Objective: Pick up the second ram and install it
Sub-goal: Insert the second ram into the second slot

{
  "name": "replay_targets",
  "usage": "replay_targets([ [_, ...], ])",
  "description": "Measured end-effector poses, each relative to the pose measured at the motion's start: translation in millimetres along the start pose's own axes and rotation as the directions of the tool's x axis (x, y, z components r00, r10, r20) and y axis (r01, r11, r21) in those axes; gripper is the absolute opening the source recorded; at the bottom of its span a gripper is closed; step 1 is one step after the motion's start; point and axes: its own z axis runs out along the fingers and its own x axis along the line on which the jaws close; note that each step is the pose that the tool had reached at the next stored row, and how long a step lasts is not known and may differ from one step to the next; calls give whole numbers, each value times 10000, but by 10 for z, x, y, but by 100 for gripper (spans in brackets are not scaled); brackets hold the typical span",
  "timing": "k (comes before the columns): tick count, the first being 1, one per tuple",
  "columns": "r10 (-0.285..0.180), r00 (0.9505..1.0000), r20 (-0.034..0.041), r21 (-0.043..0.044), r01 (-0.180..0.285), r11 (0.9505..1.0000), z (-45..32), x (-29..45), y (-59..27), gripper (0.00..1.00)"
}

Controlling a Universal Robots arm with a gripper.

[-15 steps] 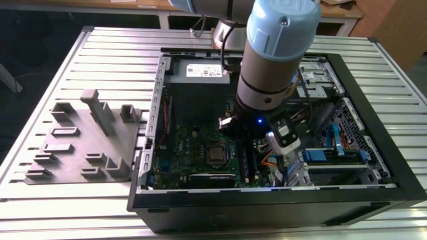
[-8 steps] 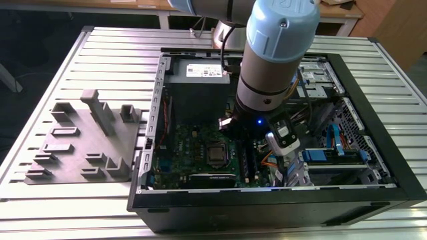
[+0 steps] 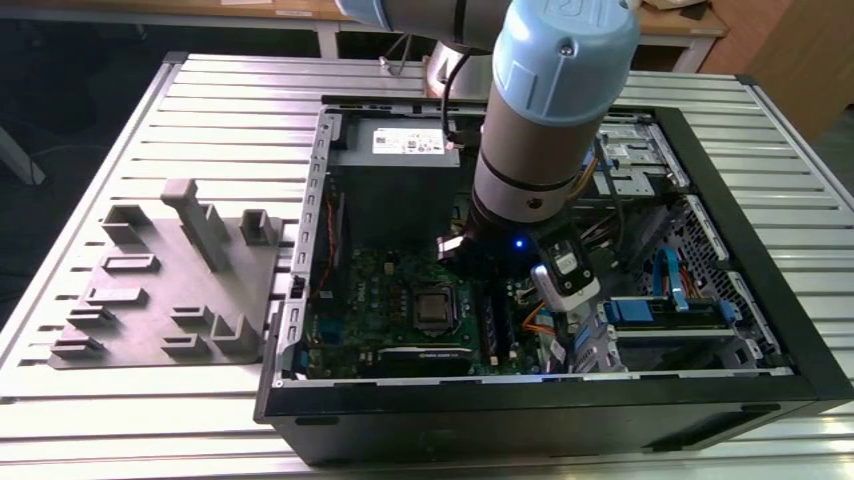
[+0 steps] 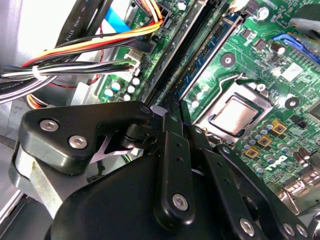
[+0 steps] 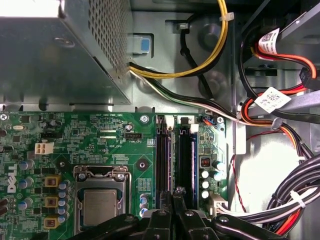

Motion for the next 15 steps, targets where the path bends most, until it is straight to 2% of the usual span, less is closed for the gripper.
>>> replay_targets([
  [2, 0, 10000, 0, 0, 0, 10000, 1, 0, 0, 11],
  [4, 0, 10000, 0, 0, 0, 10000, 1, 0, 0, 24],
  [7, 0, 10000, -1, 2, 0, 10000, -10, 0, 1, 24],
  [10, 0, 10000, 0, 1, 0, 10000, -98, -3, 7, 24],
  [15, 0, 10000, 0, 1, 0, 10000, -309, -8, 22, 24],
])
